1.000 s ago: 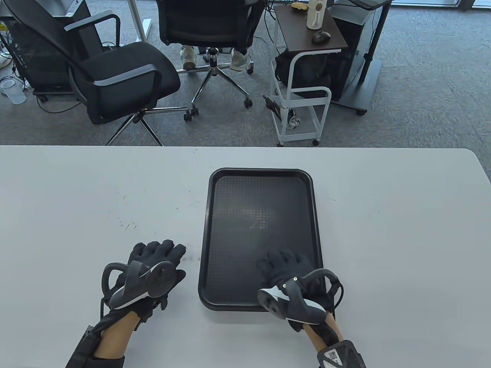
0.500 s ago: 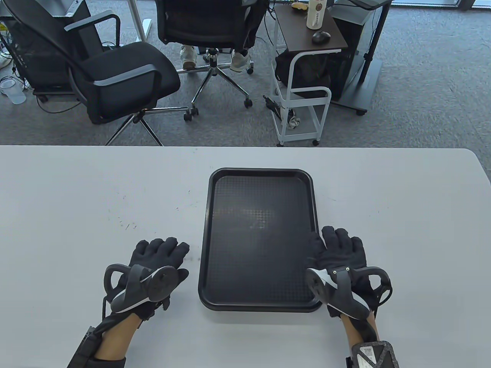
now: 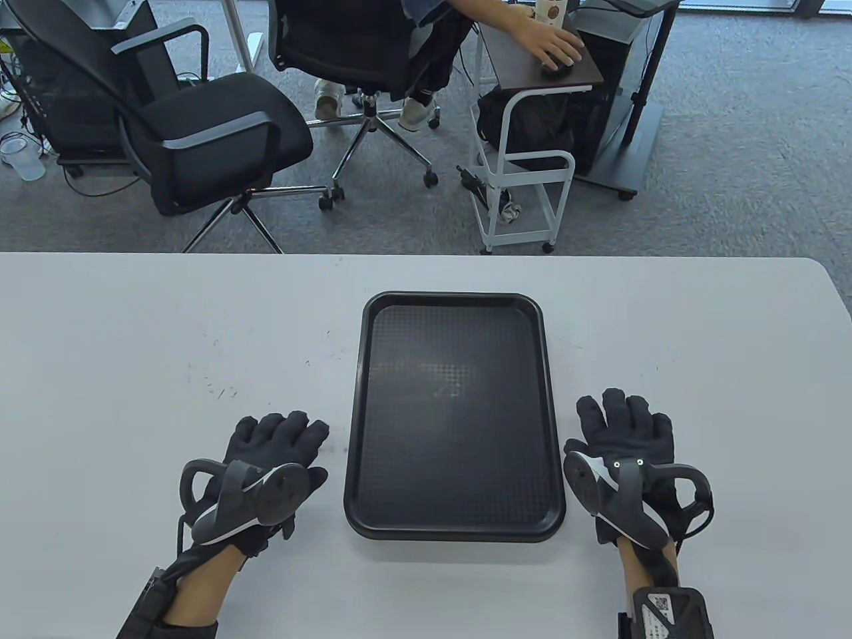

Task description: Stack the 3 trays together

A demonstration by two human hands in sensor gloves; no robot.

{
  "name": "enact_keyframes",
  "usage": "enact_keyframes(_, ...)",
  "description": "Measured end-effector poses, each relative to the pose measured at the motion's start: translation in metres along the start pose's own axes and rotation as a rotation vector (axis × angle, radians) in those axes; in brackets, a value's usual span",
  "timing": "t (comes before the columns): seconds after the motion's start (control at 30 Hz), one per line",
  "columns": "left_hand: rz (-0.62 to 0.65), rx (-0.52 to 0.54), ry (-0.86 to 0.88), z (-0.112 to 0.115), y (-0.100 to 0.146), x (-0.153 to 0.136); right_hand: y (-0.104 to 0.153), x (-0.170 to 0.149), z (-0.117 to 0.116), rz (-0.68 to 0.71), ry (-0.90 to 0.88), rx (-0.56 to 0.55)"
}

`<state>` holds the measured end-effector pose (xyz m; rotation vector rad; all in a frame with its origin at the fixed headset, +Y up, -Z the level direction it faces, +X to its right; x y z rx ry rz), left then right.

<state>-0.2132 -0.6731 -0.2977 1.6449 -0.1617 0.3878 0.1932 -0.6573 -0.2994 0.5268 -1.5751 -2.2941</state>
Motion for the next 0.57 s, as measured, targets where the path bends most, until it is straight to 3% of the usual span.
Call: enact_keyframes(0.57, -0.001, -0.038, 0.001, 0.0033, -0.0001, 0.0011, -0.0006, 0.0010, -0.0087, 0.006, 0.006, 0.053)
Point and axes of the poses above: the tracker on the back of each hand, its own x axis roughly to the thumb side, its own y axis roughly from the fingertips to the wrist, z = x × y, the point moved 4 cm from there along -y, roughly from the wrist to the fingertips, and after that the axes turned 13 degrees about y, right-handed, at the moved point
